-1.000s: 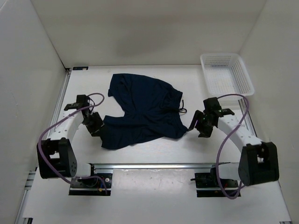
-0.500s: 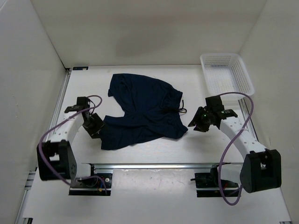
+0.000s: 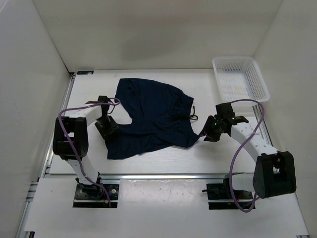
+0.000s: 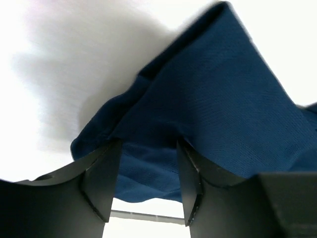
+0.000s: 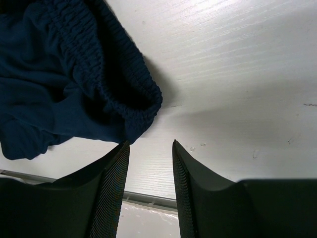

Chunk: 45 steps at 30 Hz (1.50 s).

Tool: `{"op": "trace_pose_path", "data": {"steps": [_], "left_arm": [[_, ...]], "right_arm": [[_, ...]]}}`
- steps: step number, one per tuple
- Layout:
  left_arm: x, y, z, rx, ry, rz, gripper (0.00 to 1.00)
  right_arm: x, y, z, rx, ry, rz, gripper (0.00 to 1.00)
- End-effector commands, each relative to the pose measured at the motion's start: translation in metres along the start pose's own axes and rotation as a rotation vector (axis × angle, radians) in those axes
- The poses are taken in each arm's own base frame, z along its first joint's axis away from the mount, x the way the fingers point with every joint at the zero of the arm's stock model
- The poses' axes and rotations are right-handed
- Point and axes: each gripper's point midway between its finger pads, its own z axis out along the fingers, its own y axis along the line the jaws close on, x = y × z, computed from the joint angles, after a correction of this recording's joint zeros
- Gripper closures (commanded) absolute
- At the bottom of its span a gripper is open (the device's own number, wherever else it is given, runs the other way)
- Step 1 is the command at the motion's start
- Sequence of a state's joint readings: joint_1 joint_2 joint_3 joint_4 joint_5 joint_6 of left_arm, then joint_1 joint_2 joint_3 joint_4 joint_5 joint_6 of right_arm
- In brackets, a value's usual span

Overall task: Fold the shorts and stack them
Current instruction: Flatten the shorts out

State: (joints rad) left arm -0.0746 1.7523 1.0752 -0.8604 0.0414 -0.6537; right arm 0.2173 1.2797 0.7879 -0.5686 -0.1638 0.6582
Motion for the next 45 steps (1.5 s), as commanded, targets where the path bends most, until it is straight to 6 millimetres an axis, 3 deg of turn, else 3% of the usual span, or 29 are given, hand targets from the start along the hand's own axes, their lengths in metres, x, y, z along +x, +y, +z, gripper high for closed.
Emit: {"op": "trace_pose_path", "data": {"steps": [1,4,6,7,10,19,20,22,31,34,35,40,45], "left_arm": [[-0.014,0.010,-0.019,-0.036,-0.124,-0.047,0.41],[-0.008,0.018,-0.030,-0.028,-0.170,-0.091,0.41],[-0.006,0.020,-0.028,-0.034,-0.163,-0.090,0.41],[-0.002,0.023,-0.017,-0.064,-0.127,-0.089,0.41],[-0.001,0.023,0.001,-0.097,-0.073,-0.076,0.61],[0.000,0.022,0.008,-0.092,-0.065,-0.076,0.63],[0.000,0.022,0.008,-0.092,-0.065,-0.076,0.77],[0.001,0.021,0.008,-0.083,-0.057,-0.067,0.90],[0.004,0.019,-0.049,0.001,-0.141,-0.049,0.90],[0.007,0.019,-0.056,0.018,-0.149,-0.028,0.85],[0.006,0.018,-0.059,0.025,-0.158,-0.028,0.89],[0.010,0.018,-0.067,0.042,-0.165,-0.027,0.89],[-0.001,0.012,-0.108,0.083,-0.247,-0.020,0.89]], "right_arm": [[-0.014,0.012,-0.006,-0.033,-0.034,-0.038,0.55],[-0.016,0.013,-0.006,-0.033,-0.034,-0.047,0.55],[-0.015,0.012,-0.004,-0.027,-0.027,-0.045,0.55],[-0.017,0.013,-0.003,-0.026,-0.024,-0.044,0.55],[-0.018,0.014,-0.002,-0.025,-0.023,-0.053,0.55],[-0.020,0.012,-0.002,-0.016,-0.030,-0.053,0.55],[-0.020,0.012,-0.002,-0.016,-0.030,-0.053,0.55],[-0.020,0.012,-0.002,-0.016,-0.030,-0.053,0.55],[-0.023,0.014,-0.003,-0.014,-0.042,-0.055,0.55],[-0.023,0.012,-0.001,-0.009,-0.035,-0.053,0.55],[-0.023,0.012,-0.001,-0.009,-0.035,-0.053,0.55],[-0.023,0.012,-0.001,-0.009,-0.035,-0.053,0.55],[-0.021,0.016,0.001,-0.024,-0.022,-0.044,0.54]]}}
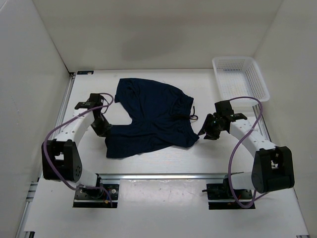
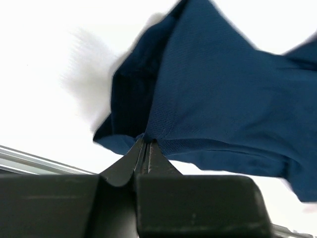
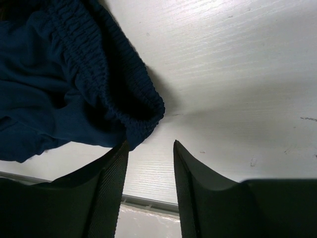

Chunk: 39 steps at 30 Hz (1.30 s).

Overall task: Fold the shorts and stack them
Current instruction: Flatten the shorts out

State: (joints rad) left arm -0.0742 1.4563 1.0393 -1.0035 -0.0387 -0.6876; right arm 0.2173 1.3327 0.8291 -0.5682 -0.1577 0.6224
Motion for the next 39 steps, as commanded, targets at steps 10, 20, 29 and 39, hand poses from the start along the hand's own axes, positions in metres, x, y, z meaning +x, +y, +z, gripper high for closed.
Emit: {"op": "trace_pose_path", "data": {"steps": [10,20,29,39], "left_arm": [[-0.026,-0.020,-0.073,0.146,-0.160,0.017,0.89],[-0.049,-0.034,-0.090,0.164,-0.212,0.024,0.89],[-0.210,-0.090,-0.233,0.354,-0.568,-0.025,0.89],[-0.193,-0.091,-0.257,0.507,-0.580,0.013,0.89]], "right_arm": [[-0.001,0.032,0.027,-0.143,0.075,0.048,0.31],[-0.005,0.060,0.057,-0.091,0.086,-0.002,0.91],[-0.225,0.161,-0.054,-0.243,-0.297,-0.034,1.00],[-0.219,0.155,-0.142,-0.289,-0.506,-0.082,1.00]]}}
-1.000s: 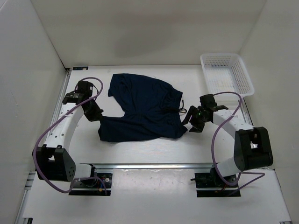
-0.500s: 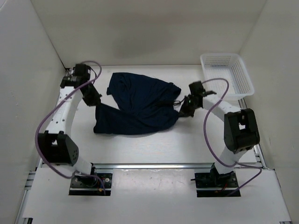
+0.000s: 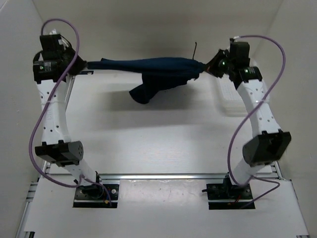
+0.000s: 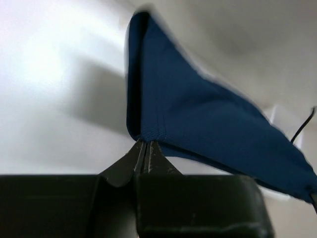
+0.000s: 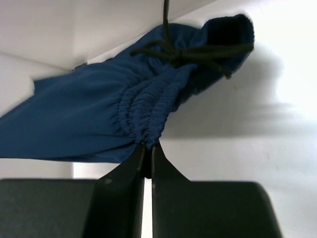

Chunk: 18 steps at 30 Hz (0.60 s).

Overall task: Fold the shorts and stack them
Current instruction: Flatten the shorts out

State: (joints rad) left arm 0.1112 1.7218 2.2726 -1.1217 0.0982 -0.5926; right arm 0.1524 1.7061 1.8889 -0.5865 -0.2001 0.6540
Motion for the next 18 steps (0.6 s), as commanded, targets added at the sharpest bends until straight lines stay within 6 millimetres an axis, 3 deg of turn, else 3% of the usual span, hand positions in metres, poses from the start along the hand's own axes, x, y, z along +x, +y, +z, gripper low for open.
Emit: {"op": "trace_pose_path", "data": {"steps": [1,2,3,5,6,7,8,9,10,11,12,13,14,18], "left_arm": [[0.050,0.012,-0.008,0.003,0.109,0.036,0.89],[0.062,0.014,-0.023,0.018,0.105,0.053,0.89],[0.112,0.041,-0.007,-0.041,0.225,0.051,0.89],[0.146,0.061,-0.014,-0.066,0.253,0.025,0.89],[0.199,0.094,-0.006,-0.147,0.372,-0.012,0.89],[0.220,0.112,-0.006,-0.190,0.408,-0.026,0.89],[0.241,0.127,-0.007,-0.223,0.449,-0.038,0.83],[0.262,0.140,-0.007,-0.253,0.504,-0.045,0.70],[0.291,0.159,-0.011,-0.291,0.583,-0.068,0.40],[0.300,0.164,-0.013,-0.299,0.609,-0.074,0.36],[0.307,0.169,-0.013,-0.315,0.630,-0.076,0.34],[0.311,0.169,-0.014,-0.314,0.643,-0.090,0.26],[0.312,0.169,-0.016,-0.312,0.640,-0.090,0.24],[0.316,0.179,-0.031,-0.379,0.636,-0.116,0.24]], "right_arm": [[0.068,-0.067,-0.008,0.164,0.111,0.007,1.00],[0.081,-0.076,-0.009,0.166,0.114,0.008,1.00],[0.124,-0.102,-0.015,0.210,0.186,0.023,1.00],[0.160,-0.126,-0.025,0.244,0.234,0.037,1.00],[0.180,-0.139,-0.028,0.271,0.264,0.038,1.00],[0.220,-0.170,-0.036,0.342,0.346,0.060,0.94],[0.234,-0.177,-0.043,0.360,0.364,0.079,0.70],[0.247,-0.186,-0.049,0.376,0.386,0.085,0.60],[0.268,-0.198,-0.058,0.411,0.424,0.113,0.50],[0.265,-0.197,-0.064,0.413,0.394,0.117,0.39],[0.268,-0.201,-0.071,0.446,0.391,0.138,0.37],[0.266,-0.200,-0.074,0.453,0.377,0.144,0.36],[0.263,-0.197,-0.078,0.443,0.364,0.141,0.36],[0.252,-0.188,-0.083,0.440,0.341,0.145,0.36]]}}
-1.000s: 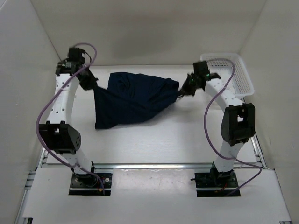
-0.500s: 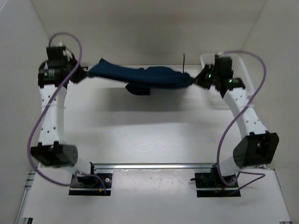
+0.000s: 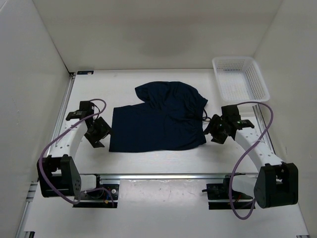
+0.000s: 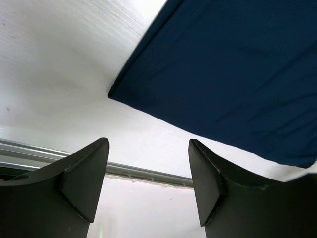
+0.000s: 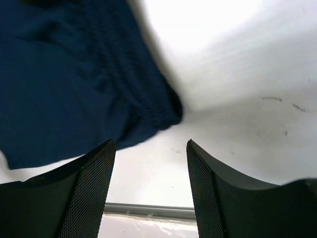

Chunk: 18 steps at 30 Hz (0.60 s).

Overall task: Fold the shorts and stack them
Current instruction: Flatten the shorts out

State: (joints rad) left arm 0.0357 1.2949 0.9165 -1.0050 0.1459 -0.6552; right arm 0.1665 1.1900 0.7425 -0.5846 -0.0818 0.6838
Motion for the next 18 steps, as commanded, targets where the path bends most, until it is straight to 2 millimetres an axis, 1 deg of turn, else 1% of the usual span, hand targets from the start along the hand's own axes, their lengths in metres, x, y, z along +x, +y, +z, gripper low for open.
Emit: {"op": "trace_pose_path", "data": {"steps": [1,2,3,4,5,6,8,9,10,12,13,14,15,17,18], "left_arm": [[-0.002,-0.001,-0.014,0.028,-0.064,-0.025,0.24],[0.005,0.005,-0.007,0.008,-0.039,-0.040,0.24],[0.012,0.007,-0.004,0.012,-0.012,-0.043,0.24],[0.018,0.010,0.001,0.007,0.011,-0.058,0.18],[0.030,0.013,0.006,0.009,0.058,-0.073,0.18],[0.027,0.008,0.010,0.038,0.047,-0.078,0.18],[0.032,0.008,0.021,0.018,0.064,-0.084,0.17],[0.032,0.009,0.027,0.014,0.069,-0.099,0.15],[0.031,0.007,0.035,0.002,0.085,-0.092,0.12],[0.029,0.008,0.045,-0.022,0.097,-0.106,0.12],[0.028,0.009,0.050,-0.029,0.105,-0.108,0.12],[0.027,0.009,0.058,-0.038,0.115,-0.110,0.12],[0.020,0.009,0.061,-0.052,0.094,-0.117,0.12],[0.011,0.005,0.069,-0.056,0.084,-0.116,0.15],[0.003,0.001,0.069,-0.058,0.073,-0.114,0.21]], "right_arm": [[-0.017,0.016,-0.013,-0.034,-0.060,0.010,0.36],[-0.017,0.016,-0.013,-0.034,-0.060,0.010,0.36],[-0.012,0.017,-0.012,-0.051,-0.034,0.011,0.36],[-0.010,0.019,-0.012,-0.059,-0.027,0.021,0.34],[-0.004,0.016,-0.010,-0.057,-0.007,0.033,0.33],[0.000,0.012,-0.006,-0.049,0.002,0.035,0.31],[0.006,0.013,-0.002,-0.070,0.021,0.047,0.27],[0.012,0.008,0.001,-0.057,0.036,0.050,0.25],[0.011,0.010,0.003,-0.069,0.041,0.058,0.24],[0.017,0.008,0.006,-0.074,0.057,0.060,0.22],[0.017,0.011,0.008,-0.087,0.064,0.068,0.19],[0.014,0.014,0.008,-0.098,0.051,0.065,0.19],[0.017,0.014,0.012,-0.104,0.068,0.067,0.19],[0.018,0.018,0.018,-0.127,0.082,0.076,0.19],[0.016,0.019,0.020,-0.130,0.079,0.085,0.19]]}}
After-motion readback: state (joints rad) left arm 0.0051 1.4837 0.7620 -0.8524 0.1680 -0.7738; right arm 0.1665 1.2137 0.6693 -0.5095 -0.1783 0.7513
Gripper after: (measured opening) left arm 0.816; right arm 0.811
